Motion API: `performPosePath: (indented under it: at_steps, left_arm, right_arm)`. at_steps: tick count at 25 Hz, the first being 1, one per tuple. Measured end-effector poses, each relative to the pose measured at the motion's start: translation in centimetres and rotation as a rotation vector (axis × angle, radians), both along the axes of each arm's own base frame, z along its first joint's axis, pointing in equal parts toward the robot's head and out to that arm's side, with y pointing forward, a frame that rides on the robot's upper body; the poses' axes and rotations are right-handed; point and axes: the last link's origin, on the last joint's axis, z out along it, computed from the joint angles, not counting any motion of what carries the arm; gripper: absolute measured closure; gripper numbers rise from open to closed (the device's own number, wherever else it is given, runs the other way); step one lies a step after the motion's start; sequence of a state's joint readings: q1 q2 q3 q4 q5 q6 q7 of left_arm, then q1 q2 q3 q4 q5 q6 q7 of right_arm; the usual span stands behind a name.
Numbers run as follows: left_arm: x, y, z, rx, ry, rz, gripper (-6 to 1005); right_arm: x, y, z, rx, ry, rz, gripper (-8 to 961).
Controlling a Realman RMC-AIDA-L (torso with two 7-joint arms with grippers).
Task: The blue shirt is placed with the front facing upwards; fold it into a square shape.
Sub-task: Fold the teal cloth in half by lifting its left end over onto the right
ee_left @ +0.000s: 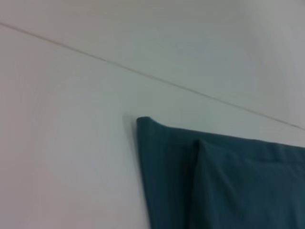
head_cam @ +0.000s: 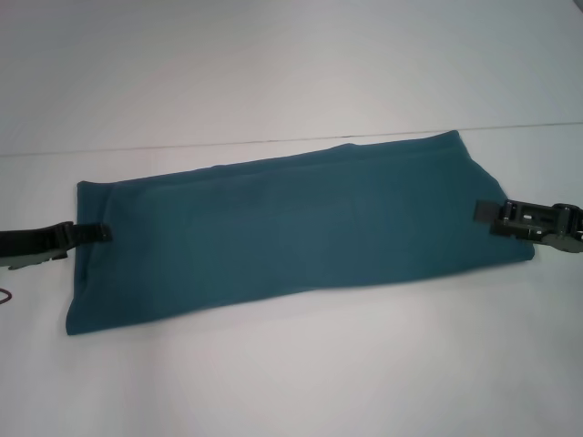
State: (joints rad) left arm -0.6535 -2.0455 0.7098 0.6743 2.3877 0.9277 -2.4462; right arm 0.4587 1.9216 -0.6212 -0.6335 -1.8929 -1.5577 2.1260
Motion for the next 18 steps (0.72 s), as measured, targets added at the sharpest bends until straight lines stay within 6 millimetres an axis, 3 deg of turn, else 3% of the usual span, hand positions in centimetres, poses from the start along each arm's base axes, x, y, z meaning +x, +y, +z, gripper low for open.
performPosePath:
  at_steps: [18]
  left_arm:
    - [-0.48,-0.43,-0.74,-0.017,-0.029,0.064,145]
  right_arm:
    - [0.16,-0.15,-0.02,0.0,0.001,-0.006,29]
